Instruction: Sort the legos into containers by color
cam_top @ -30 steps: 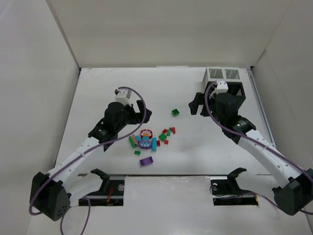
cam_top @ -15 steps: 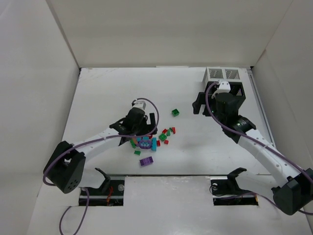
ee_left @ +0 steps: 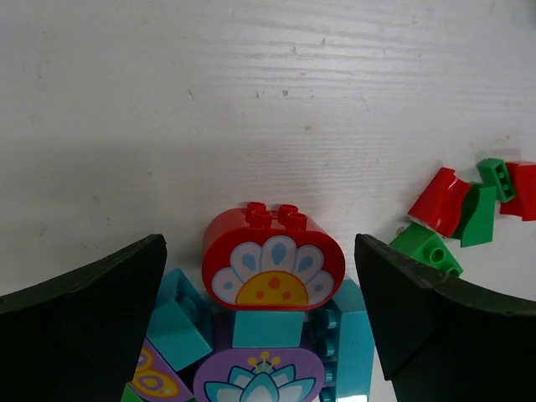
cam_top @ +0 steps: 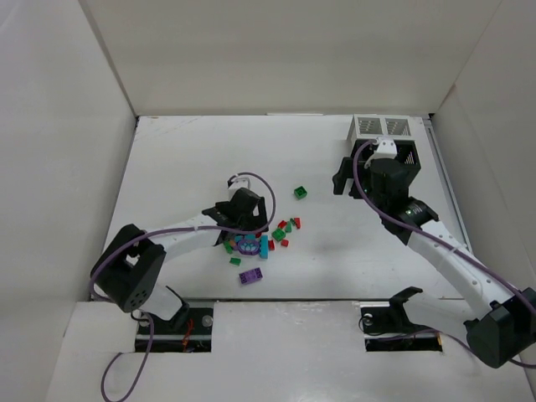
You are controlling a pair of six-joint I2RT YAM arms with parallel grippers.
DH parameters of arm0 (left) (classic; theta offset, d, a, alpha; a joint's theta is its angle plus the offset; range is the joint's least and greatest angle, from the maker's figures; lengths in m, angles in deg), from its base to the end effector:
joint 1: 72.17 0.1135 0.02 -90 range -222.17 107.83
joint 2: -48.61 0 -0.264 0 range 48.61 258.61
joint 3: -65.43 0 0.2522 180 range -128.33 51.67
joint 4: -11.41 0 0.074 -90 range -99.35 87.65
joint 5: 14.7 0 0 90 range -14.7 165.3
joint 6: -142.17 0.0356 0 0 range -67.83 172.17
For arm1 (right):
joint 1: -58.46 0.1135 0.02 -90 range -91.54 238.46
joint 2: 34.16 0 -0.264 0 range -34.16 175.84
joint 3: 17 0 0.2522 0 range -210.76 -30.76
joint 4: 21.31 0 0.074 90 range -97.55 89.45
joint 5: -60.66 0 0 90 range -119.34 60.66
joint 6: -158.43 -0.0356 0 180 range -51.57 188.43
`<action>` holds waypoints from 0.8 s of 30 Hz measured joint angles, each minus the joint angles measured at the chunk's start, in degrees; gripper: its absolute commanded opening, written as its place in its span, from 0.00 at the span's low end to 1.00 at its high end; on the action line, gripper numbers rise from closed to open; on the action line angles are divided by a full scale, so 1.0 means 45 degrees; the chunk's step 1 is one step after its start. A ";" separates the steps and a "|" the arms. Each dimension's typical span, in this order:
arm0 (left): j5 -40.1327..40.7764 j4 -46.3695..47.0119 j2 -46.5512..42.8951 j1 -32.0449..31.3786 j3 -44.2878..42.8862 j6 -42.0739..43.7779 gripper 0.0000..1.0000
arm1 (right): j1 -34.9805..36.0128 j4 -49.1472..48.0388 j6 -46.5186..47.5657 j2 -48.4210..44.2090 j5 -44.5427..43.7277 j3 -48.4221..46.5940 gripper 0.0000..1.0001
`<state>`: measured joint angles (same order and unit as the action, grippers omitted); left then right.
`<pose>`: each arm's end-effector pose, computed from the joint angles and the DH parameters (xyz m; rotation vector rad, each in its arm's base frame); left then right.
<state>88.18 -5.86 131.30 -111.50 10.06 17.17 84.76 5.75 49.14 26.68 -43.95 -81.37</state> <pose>0.2277 -0.1763 0.1833 -0.0222 2.3565 -0.3833 0.2214 0.0994 0.3163 0.0447 1.9766 0.2673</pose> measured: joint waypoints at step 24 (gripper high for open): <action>0.0928 -0.1443 0.0855 -0.0855 -0.0602 -0.0675 0.65 | -0.0117 0.0063 0.0000 0.0651 0.0005 0.0000 0.97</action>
<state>92.36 -12.35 135.15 -115.35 7.35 14.13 84.24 6.04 49.14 29.61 -43.93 -81.37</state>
